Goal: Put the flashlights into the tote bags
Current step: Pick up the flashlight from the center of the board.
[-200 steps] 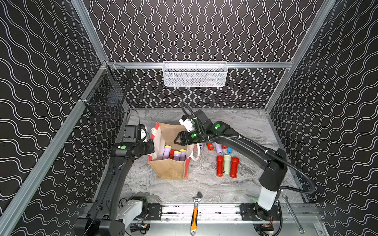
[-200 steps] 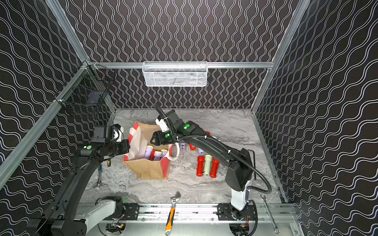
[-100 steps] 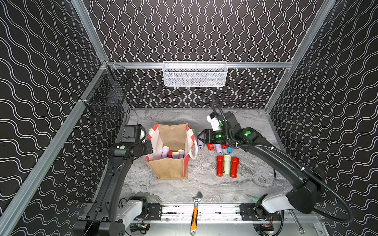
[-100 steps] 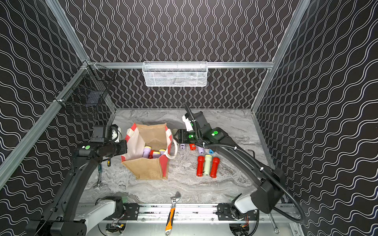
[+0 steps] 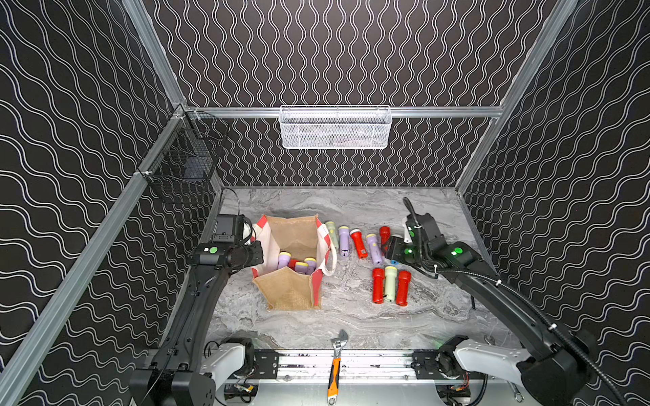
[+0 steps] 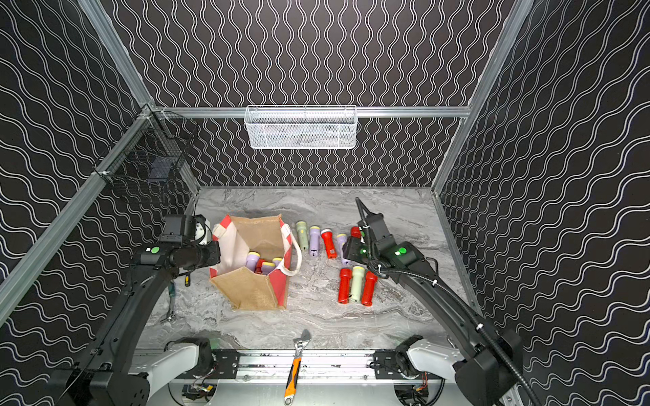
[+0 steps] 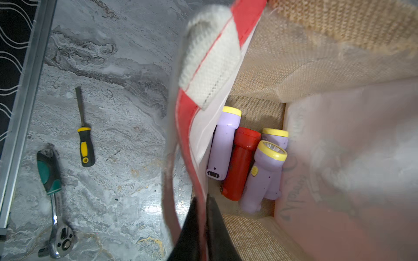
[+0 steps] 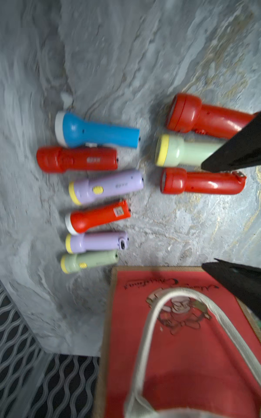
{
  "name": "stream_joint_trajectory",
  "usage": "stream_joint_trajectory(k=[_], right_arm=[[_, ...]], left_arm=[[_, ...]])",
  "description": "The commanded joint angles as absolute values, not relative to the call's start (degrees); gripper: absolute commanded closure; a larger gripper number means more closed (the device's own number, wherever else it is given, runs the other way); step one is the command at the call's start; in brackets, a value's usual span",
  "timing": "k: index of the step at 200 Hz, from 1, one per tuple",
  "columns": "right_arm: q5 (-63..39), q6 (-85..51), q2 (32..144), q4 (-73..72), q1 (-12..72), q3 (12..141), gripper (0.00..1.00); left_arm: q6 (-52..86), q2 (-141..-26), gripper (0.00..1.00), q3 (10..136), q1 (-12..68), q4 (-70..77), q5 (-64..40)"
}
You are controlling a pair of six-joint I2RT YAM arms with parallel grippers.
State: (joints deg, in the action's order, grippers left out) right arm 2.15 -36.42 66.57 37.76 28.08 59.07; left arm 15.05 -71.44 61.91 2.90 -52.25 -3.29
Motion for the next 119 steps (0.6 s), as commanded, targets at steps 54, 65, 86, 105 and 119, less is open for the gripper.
stream_joint_trajectory(k=[54, 65, 86, 105, 119], right_arm=[[7.01, -41.53, 66.81, 43.08, 19.66, 51.19, 0.36], [6.81, -41.31, 67.21, 43.65, 19.35, 50.61, 0.37], [4.57, -41.4, 67.33, 44.53, 19.07, 48.82, 0.41], [1.23, -41.45, 66.9, 44.98, 19.07, 46.79, 0.42], [0.41, -41.61, 66.39, 45.34, 19.07, 45.3, 0.43]], left_arm=[[15.21, -73.39, 0.8, 63.43, 2.81, -49.79, -5.62], [15.14, -73.72, 0.8, 63.14, 2.81, -49.58, -5.53], [15.12, -74.48, 0.78, 62.54, 2.81, -49.02, -6.15], [15.03, -74.89, 0.78, 62.03, 2.81, -48.43, -6.2], [14.79, -75.06, 0.77, 61.96, 2.81, -48.47, -6.32]])
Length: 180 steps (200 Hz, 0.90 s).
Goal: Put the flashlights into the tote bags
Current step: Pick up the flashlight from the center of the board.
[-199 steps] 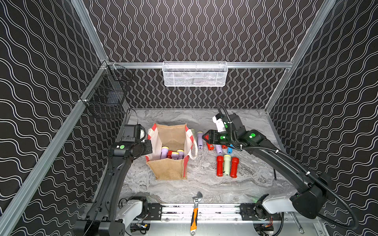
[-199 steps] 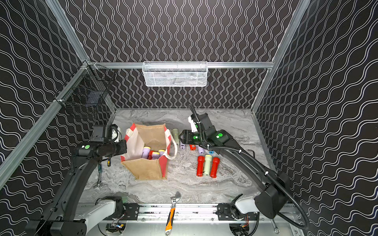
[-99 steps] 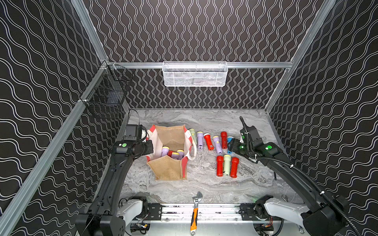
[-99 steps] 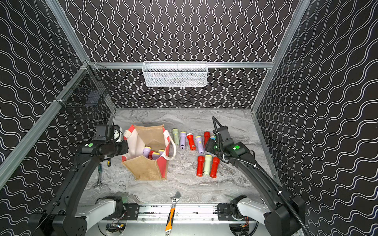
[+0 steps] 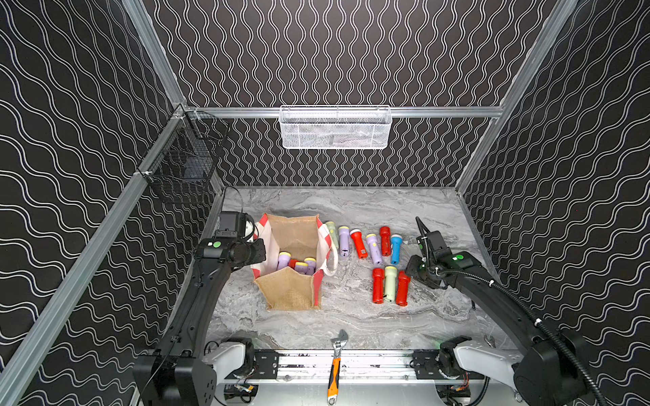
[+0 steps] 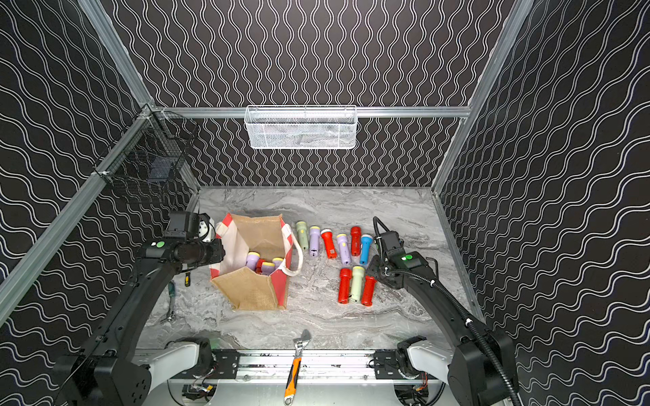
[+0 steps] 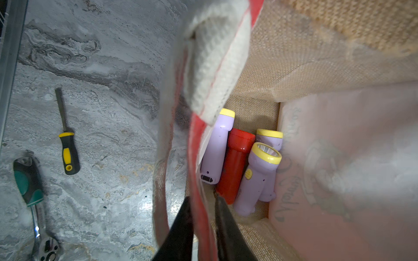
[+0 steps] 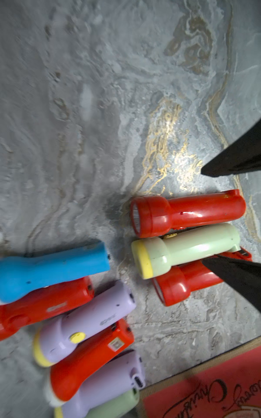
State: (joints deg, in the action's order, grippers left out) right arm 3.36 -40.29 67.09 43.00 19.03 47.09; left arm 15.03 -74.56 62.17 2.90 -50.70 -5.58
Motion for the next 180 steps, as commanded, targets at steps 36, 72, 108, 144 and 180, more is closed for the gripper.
stream_joint_trajectory(k=[36, 72, 108, 144, 180], right_arm=[[-1.56, -43.55, 64.6, 43.77, 19.27, 40.4, 0.45], [-3.96, -43.16, 63.43, 41.48, 19.34, 37.29, 0.46], [-5.07, -42.13, 65.21, 38.32, 20.86, 36.28, 0.46], [-4.01, -40.88, 66.51, 37.62, 21.36, 36.48, 0.45], [-2.8, -40.37, 68.79, 37.17, 21.42, 36.36, 0.44]], left_arm=[[14.72, -75.62, 0.77, 61.42, 2.81, -48.21, -6.06], [14.85, -75.63, 0.77, 61.45, 2.81, -47.98, -6.72], [14.7, -75.58, 0.77, 61.48, 2.81, -48.17, -6.52], [14.68, -75.69, 0.77, 60.99, 2.81, -47.9, -6.84], [14.49, -76.02, 0.77, 61.08, 2.81, -47.86, -7.14]])
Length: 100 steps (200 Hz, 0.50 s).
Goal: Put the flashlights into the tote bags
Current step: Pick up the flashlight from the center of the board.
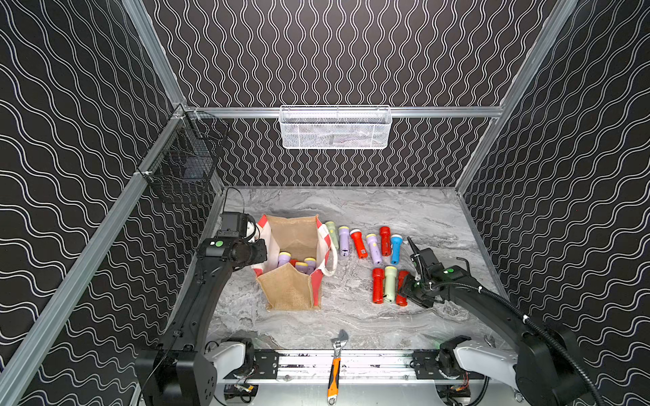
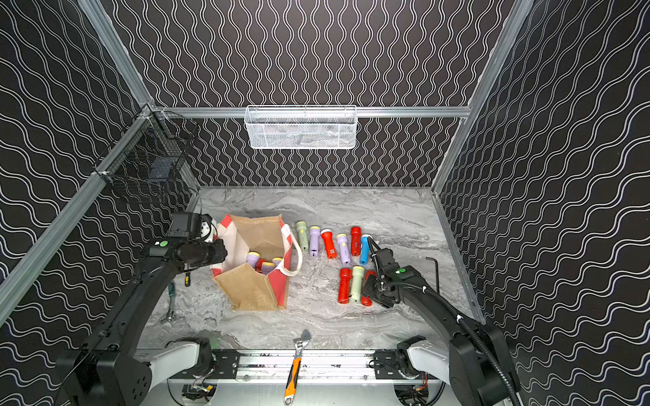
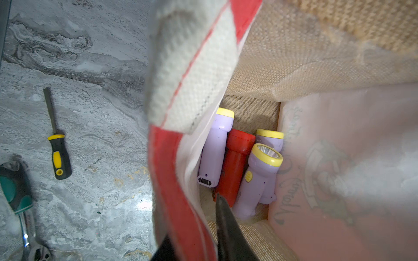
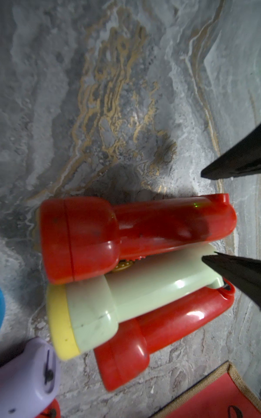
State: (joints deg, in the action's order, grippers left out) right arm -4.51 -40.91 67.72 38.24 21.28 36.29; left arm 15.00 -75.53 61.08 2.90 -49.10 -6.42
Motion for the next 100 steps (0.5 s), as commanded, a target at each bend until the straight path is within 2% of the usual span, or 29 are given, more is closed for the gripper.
stream_joint_trajectory(k=[1, 48, 100], right_arm=[[-2.81, -40.31, 68.89, 37.13, 21.43, 36.37, 0.44], [-0.64, -39.99, 70.22, 36.99, 22.12, 36.5, 0.43], [-4.04, -40.08, 73.61, 31.83, 22.22, 33.71, 0.44]], left_arm=[[14.49, -76.02, 0.77, 61.13, 2.81, -47.88, -7.17], [14.4, -76.25, 0.77, 61.34, 2.81, -47.92, -7.2], [14.07, -76.22, 0.77, 61.3, 2.81, -48.33, -6.93]])
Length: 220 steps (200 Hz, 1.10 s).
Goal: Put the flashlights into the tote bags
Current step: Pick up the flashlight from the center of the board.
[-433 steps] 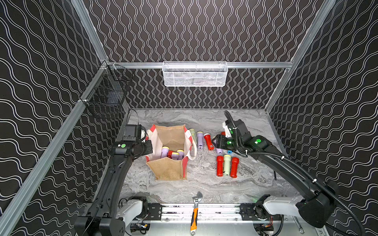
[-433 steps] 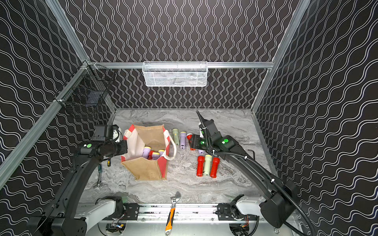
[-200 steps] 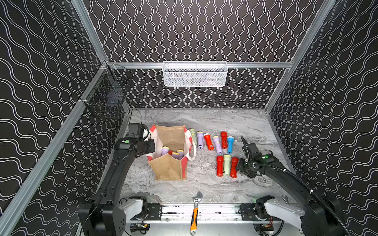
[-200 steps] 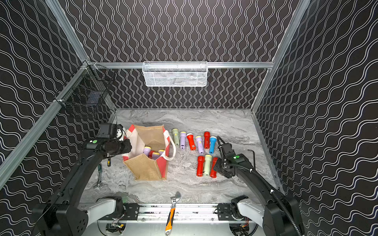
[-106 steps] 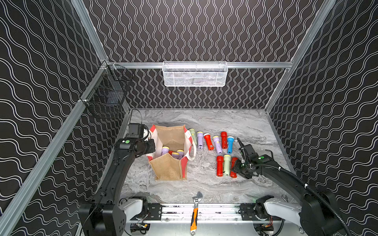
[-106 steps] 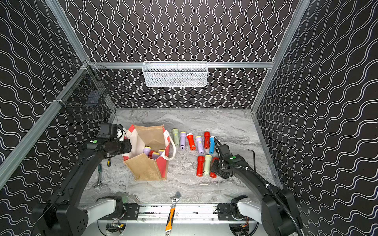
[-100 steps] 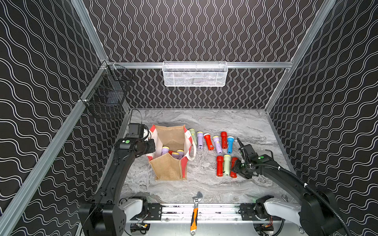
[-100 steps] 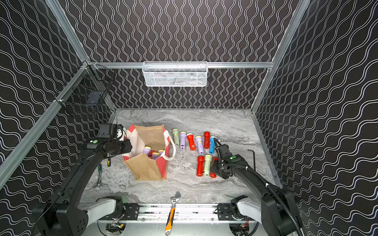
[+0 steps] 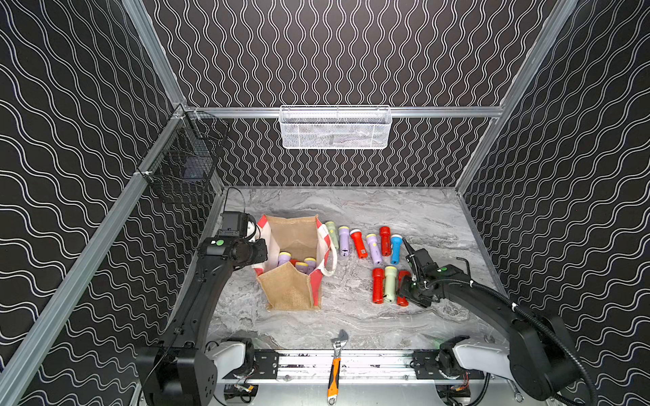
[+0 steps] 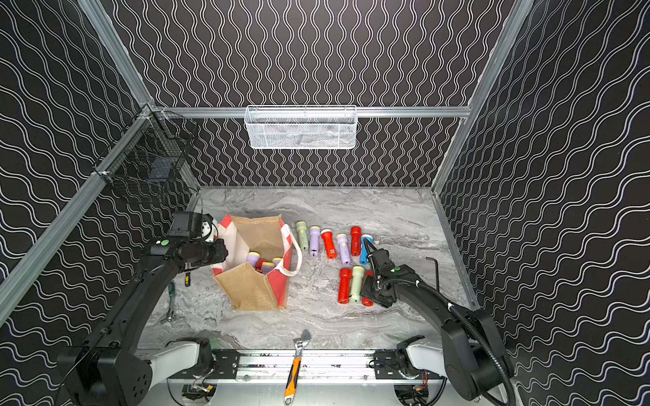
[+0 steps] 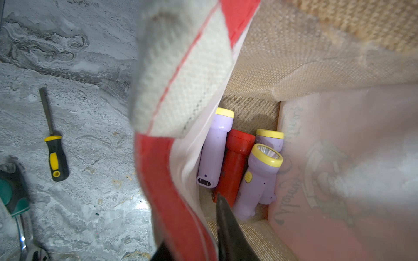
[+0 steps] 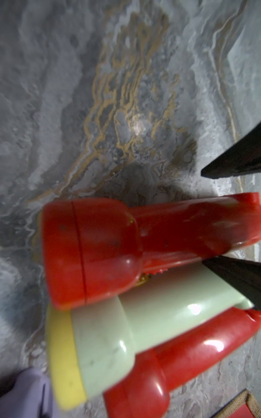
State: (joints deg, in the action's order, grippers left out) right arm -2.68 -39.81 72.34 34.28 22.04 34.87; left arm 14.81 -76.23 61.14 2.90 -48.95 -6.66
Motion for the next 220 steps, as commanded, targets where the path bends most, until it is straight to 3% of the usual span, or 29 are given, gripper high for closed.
stream_joint_trajectory(k=[1, 60, 111, 220], right_arm=[[-4.04, -40.08, 73.68, 31.82, 22.23, 33.68, 0.44], [-0.22, -38.92, 74.31, 34.55, 22.44, 35.56, 0.47], [3.83, -36.69, 76.75, 37.28, 22.59, 38.71, 0.44], [2.0, -36.78, 77.76, 34.13, 23.64, 36.72, 0.55]], left_arm=[[14.11, -76.21, 0.77, 61.28, 2.81, -48.33, -6.89], [14.32, -76.8, 0.77, 60.89, 2.81, -47.42, -7.55], [14.24, -77.17, 0.77, 61.04, 2.81, -47.11, -7.92], [14.5, -76.97, 0.76, 60.79, 2.81, -47.11, -8.17]])
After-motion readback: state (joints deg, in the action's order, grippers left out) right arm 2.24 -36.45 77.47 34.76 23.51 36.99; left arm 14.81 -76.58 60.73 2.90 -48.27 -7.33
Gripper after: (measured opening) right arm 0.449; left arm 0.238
